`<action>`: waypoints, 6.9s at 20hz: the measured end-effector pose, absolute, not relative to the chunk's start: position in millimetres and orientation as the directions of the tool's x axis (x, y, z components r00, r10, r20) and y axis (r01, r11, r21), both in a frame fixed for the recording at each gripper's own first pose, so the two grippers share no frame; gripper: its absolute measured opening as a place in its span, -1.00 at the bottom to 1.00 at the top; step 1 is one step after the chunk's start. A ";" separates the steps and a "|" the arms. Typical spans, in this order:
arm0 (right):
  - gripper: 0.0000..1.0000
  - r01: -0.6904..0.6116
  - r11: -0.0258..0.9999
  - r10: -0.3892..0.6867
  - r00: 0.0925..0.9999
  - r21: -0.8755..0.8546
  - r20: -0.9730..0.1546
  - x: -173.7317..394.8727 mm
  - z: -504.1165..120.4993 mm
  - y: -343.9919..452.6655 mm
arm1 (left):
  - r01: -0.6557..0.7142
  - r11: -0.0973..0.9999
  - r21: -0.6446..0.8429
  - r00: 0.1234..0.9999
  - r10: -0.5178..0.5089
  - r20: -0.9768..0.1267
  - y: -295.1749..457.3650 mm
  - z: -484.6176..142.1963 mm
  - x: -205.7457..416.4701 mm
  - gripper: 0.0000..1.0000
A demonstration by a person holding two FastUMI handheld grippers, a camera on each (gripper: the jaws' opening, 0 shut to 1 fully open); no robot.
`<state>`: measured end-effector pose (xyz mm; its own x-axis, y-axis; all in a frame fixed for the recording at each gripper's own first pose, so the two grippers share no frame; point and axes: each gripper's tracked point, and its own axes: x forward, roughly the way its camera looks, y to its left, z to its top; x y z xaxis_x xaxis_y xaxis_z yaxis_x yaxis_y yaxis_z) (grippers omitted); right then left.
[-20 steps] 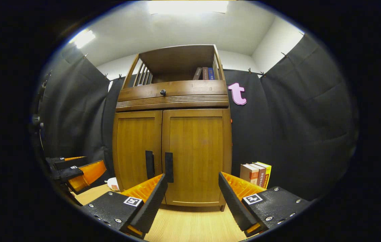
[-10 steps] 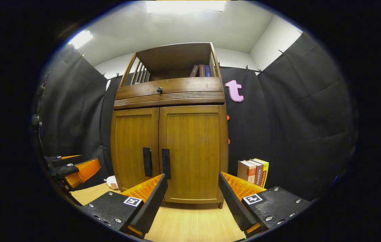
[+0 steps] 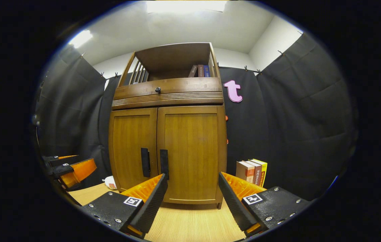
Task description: Open the right door of the double-door shoe cabinet with the right hand, and open the left door with the left hand.
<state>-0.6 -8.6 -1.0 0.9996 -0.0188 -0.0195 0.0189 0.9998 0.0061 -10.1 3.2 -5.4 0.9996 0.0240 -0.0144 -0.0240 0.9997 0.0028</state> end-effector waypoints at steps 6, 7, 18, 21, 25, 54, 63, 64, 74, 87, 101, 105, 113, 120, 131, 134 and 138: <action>0.87 -0.045 0.999 0.046 0.999 0.014 -0.011 49.0 -6.3 11.3 | -0.061 0.998 0.026 0.998 0.062 -0.014 14.5 -4.3 -17.7 0.93; 0.87 -0.055 0.998 0.055 0.998 0.016 -0.009 61.6 -7.4 15.2 | -0.066 0.997 0.029 0.998 0.067 -0.016 24.0 -5.8 -23.6 0.90; 0.87 -0.079 0.994 0.086 0.991 0.071 -0.105 199.0 -58.5 72.3 | -0.109 0.994 0.010 0.994 0.109 -0.028 62.2 -11.5 -34.5 0.99; 0.85 -0.058 0.994 0.071 0.986 0.090 -0.152 226.0 -77.6 74.1 | -0.130 0.991 0.030 0.991 0.131 -0.033 79.1 -14.4 -33.8 0.99; 0.87 -0.052 0.995 0.066 0.983 0.085 -0.173 245.0 -91.8 79.4 | -0.155 0.987 0.033 0.987 0.156 -0.023 94.5 -14.1 -29.6 0.87; -0.48 -0.199 0.976 0.214 0.953 0.090 -0.215 215.0 -90.1 89.3 | -0.091 0.996 0.023 0.994 0.092 -0.059 57.8 -19.7 -18.0 0.89; -0.55 -0.173 0.977 0.197 0.955 0.123 -0.223 131.3 -79.7 28.9 | 0.001 1.000 0.024 0.996 0.001 -0.086 9.8 -22.9 -12.5 0.87; -0.41 -0.166 0.979 0.190 0.956 0.119 -0.225 123.4 -77.8 23.2 | 0.016 1.000 0.026 0.996 -0.013 -0.087 2.6 -22.3 -12.0 0.94; -0.66 -0.070 0.994 0.088 0.965 0.082 -0.245 74.6 -69.5 -51.7 | 0.098 0.995 0.009 0.990 -0.096 -0.099 -51.7 -26.4 -15.3 0.87; -0.84 -0.068 0.996 0.079 0.964 0.051 -0.253 62.8 -64.6 -108.8 | 0.086 0.996 0.025 0.991 -0.083 -0.108 -66.3 -29.9 -22.3 0.89; -0.86 -0.094 0.993 0.106 0.970 0.065 -0.220 65.5 -64.5 -168.3 | 0.096 0.994 0.059 0.986 -0.086 -0.142 -71.3 -36.8 -30.8 0.89; -0.88 -0.062 0.991 0.085 0.974 0.116 -0.211 64.9 -67.0 -188.3 | 0.114 0.992 0.051 0.982 -0.105 -0.156 -72.8 -37.7 -32.5 0.94; -0.92 -0.014 0.994 0.042 0.964 0.111 -0.261 16.6 -86.2 -210.7 | 0.148 0.989 0.018 0.975 -0.143 -0.171 -76.9 -37.2 -31.5 0.89; -0.94 0.094 0.994 -0.078 0.966 0.052 -0.248 -21.8 -87.9 -217.7 | 0.175 0.984 -0.020 0.967 -0.176 -0.185 -79.9 -34.8 -22.5 0.94; 0.32 0.125 0.992 -0.121 0.971 0.004 -0.204 -35.2 -64.4 -191.5 | 0.115 0.993 0.016 0.986 -0.112 -0.120 -47.0 -16.4 35.0 0.89; 0.83 0.127 0.992 -0.118 0.974 0.030 -0.194 -32.0 -61.7 -188.4 | 0.122 0.992 0.033 0.986 -0.118 -0.120 -43.0 -16.0 45.3 0.89; 0.97 0.125 0.991 -0.116 0.975 0.038 -0.191 -27.2 -59.3 -186.6 | 0.145 0.989 0.041 0.983 -0.139 -0.122 -44.7 -15.2 69.4 0.89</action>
